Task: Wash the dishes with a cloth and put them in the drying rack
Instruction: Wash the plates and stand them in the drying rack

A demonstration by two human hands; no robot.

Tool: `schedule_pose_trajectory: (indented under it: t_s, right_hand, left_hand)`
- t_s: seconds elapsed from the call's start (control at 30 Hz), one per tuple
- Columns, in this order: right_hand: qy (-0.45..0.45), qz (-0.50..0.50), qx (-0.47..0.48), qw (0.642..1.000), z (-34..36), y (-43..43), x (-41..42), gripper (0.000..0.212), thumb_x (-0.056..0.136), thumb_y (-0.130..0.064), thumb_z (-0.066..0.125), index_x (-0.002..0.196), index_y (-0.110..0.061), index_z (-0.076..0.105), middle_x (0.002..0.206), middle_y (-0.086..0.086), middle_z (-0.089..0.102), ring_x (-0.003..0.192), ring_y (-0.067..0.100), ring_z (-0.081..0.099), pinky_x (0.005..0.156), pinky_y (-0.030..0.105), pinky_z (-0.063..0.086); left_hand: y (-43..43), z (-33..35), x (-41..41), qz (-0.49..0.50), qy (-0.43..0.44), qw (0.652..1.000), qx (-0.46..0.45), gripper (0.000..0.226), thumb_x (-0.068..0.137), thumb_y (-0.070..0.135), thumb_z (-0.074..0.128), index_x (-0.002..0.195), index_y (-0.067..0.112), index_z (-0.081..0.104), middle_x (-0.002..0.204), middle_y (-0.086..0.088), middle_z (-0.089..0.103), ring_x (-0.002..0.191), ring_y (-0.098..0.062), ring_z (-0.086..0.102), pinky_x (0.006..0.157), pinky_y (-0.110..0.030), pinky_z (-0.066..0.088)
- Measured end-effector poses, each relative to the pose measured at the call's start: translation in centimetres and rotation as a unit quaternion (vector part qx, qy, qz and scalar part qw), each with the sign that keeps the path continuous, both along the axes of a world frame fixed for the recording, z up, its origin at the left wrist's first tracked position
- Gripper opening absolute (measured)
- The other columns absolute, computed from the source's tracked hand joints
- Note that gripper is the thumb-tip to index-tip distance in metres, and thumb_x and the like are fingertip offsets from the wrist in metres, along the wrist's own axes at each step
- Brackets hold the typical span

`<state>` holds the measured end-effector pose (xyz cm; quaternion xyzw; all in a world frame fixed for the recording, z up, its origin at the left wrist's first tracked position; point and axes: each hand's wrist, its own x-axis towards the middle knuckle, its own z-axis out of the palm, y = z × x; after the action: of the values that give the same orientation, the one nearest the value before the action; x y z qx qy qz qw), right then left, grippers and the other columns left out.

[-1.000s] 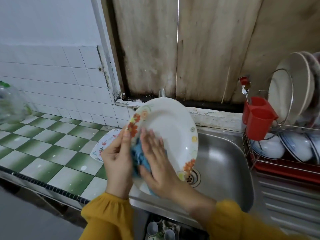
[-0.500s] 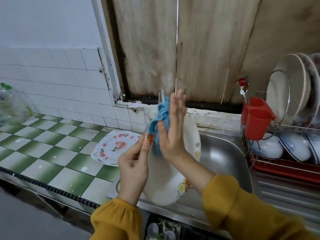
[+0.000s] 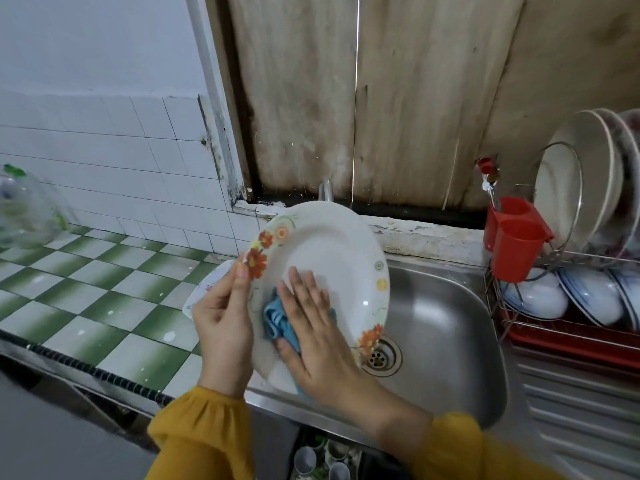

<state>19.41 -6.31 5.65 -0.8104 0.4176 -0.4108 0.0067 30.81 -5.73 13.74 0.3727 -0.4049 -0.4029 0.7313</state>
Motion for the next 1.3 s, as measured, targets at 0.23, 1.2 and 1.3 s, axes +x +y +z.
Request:
schedule_pose_trajectory:
  t_s: [0.23, 1.2, 1.3]
  right_hand:
    - [-0.104, -0.243, -0.016, 0.964, 0.9, -6.6, -6.9, 0.063, 0.102, -0.045, 0.024, 0.155, -0.028, -0.007, 0.162, 0.009, -0.010, 0.149, 0.024, -0.015, 0.120, 0.038, -0.010]
    - [0.078, -0.132, -0.091, 0.984, -3.1, 0.2, -7.4, 0.058, 0.102, -0.051, 0.016, 0.155, -0.035, -0.003, 0.164, -0.001, -0.010, 0.150, 0.030, -0.007, 0.118, 0.055, 0.000]
    - [0.008, -0.256, -0.025, 0.966, -3.5, -0.8, -11.7, 0.056, 0.101, -0.051, 0.025, 0.154, -0.042, 0.009, 0.164, 0.004, -0.006, 0.150, 0.033, -0.007, 0.116, 0.061, 0.001]
  left_hand:
    - [0.6, -0.3, 1.0, 0.023, -0.031, 0.999, -0.008, 0.029, 0.088, 0.042, 0.068, 0.104, 0.019, 0.075, 0.105, 0.001, 0.074, 0.103, -0.019, 0.067, 0.087, -0.031, 0.056]
    - [1.2, 0.4, -3.4, -0.025, -0.054, 0.995, -0.076, 0.019, 0.093, 0.020, 0.061, 0.108, 0.025, 0.071, 0.104, 0.004, 0.075, 0.103, -0.014, 0.068, 0.083, -0.026, 0.056]
    - [1.7, 0.6, -4.9, -0.034, -0.038, 0.997, -0.053, 0.028, 0.087, 0.021, 0.058, 0.114, 0.017, 0.068, 0.099, 0.008, 0.075, 0.096, -0.007, 0.068, 0.082, -0.023, 0.056]
